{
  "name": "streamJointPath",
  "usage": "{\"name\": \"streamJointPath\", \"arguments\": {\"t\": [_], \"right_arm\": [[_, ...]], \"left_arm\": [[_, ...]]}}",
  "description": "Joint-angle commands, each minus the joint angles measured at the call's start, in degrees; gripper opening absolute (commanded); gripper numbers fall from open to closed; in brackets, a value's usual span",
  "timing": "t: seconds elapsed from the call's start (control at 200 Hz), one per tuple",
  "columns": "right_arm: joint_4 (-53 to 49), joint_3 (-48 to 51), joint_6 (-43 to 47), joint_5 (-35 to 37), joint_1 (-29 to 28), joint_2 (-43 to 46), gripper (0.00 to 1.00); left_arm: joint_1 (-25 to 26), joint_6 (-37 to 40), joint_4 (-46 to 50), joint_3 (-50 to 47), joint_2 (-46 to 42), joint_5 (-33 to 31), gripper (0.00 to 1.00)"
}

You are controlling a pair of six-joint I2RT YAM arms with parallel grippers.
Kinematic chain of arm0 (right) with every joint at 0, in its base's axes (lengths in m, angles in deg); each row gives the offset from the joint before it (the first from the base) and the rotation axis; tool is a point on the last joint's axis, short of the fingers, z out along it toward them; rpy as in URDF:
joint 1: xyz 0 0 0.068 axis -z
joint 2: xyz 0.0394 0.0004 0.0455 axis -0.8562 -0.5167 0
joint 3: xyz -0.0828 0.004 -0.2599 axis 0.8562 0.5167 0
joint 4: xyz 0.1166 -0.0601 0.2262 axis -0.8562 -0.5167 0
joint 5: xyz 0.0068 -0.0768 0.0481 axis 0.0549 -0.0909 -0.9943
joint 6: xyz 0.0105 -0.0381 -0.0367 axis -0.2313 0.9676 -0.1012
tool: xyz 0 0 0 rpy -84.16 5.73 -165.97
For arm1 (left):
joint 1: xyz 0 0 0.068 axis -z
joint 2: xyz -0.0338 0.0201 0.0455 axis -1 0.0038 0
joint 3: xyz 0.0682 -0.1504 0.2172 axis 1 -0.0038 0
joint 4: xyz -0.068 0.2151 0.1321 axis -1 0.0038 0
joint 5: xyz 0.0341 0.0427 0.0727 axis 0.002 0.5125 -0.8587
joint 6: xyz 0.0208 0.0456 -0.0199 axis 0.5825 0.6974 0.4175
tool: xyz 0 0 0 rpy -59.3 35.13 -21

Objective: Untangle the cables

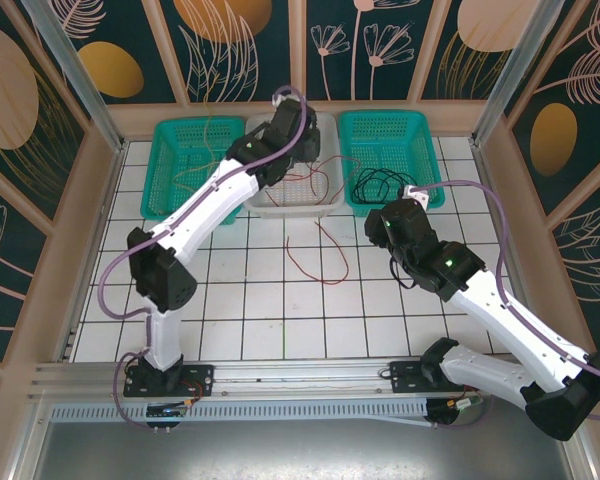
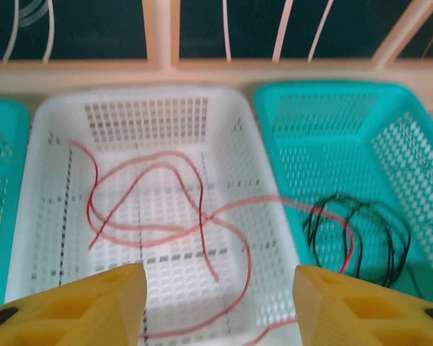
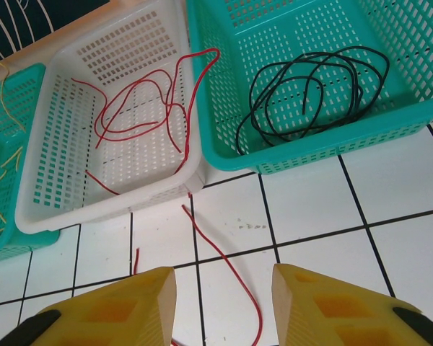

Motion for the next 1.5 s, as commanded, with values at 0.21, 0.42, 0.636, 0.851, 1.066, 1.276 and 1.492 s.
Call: {"name": "streamJointPath", "arguments": {"t": [0.21, 0.42, 0.636, 0.851, 1.066, 1.276, 1.492], "right_arm": [[0.7, -0.2, 0.3, 1.5, 0.8, -0.9, 0.40], [-0.6, -0.2, -0.3, 2.2, 0.8, 0.3, 0.40], [-1.8, -0.2, -0.6, 2.6, 1.0, 1.7, 0.41], [-0.4, 1.0, -0.4, 1.7, 1.2, 0.9, 0.42], [0.1, 1.2, -0.8, 1.3, 1.2, 0.8, 0.41], [-1.6, 1.6, -1.3, 2.0, 1.3, 2.8, 0.41], [-4.0, 0.1, -1.3, 2.5, 1.3, 4.1, 0.41]], "left_arm": [[10.5, -3.2, -8.2, -24.3, -8.0, 2.7, 0.51], [15.4, -4.9, -9.3, -29.4, -4.9, 3.4, 0.54], [16.5, -6.4, -7.8, -35.4, -4.1, 2.5, 0.53], [16.5, -9.9, -10.4, -42.4, -6.7, 6.1, 0.51], [16.5, -8.9, -10.9, -34.7, -1.4, 6.5, 0.69], [16.5, -11.7, -9.7, -27.4, 5.9, 3.6, 0.74], [16.5, -16.8, -10.8, -25.9, 9.8, 2.7, 0.73]]}}
